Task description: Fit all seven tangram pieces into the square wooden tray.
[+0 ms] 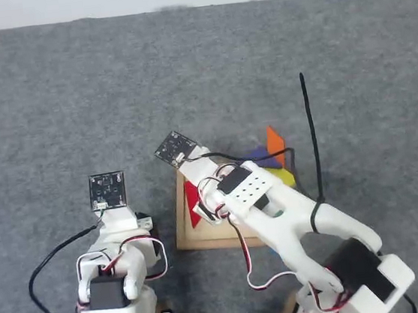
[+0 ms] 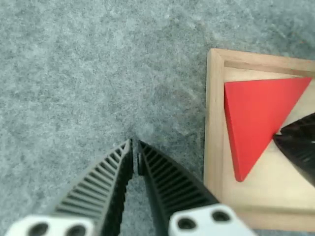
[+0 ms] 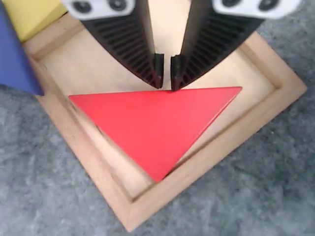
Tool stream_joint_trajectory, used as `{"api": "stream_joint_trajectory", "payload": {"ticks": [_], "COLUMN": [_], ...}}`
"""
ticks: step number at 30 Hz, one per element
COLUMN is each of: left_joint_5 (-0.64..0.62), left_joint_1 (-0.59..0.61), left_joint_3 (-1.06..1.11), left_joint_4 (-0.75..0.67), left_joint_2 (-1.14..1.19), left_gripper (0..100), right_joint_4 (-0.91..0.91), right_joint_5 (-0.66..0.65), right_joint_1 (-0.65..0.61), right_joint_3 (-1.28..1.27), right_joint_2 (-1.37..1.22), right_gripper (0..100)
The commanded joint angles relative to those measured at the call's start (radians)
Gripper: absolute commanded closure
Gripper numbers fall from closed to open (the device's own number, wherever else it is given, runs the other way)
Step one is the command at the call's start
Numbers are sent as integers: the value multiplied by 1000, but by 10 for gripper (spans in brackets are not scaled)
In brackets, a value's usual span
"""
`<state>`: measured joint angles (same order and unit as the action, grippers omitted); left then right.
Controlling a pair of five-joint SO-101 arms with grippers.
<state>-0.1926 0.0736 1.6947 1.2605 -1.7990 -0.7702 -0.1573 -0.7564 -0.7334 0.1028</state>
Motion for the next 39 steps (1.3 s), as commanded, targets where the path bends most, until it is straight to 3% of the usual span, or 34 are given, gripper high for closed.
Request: {"api": "stream_joint_trajectory", "payload": {"ticks": [1, 12, 20, 29, 39], "left_joint_5": [8, 8, 8, 8, 8], "left_joint_1": [6, 6, 6, 6, 6], "left_joint_3": [-12, -12, -12, -12, -12], "left_joint_4": [2, 2, 2, 2, 2], "left_joint_2": [-20, -20, -20, -20, -20], "left_gripper": [986, 986, 986, 986, 986], "right_joint_4": [16, 74, 107, -111, -137], "right_joint_5": [2, 44, 34, -21, -112], "right_joint_1": [4, 5, -73, -28, -4], "right_joint_3": [77, 86, 75, 173, 37], "right_joint_2": [25, 30, -62, -168, -67], "right_gripper": [967, 967, 967, 967, 967]}}
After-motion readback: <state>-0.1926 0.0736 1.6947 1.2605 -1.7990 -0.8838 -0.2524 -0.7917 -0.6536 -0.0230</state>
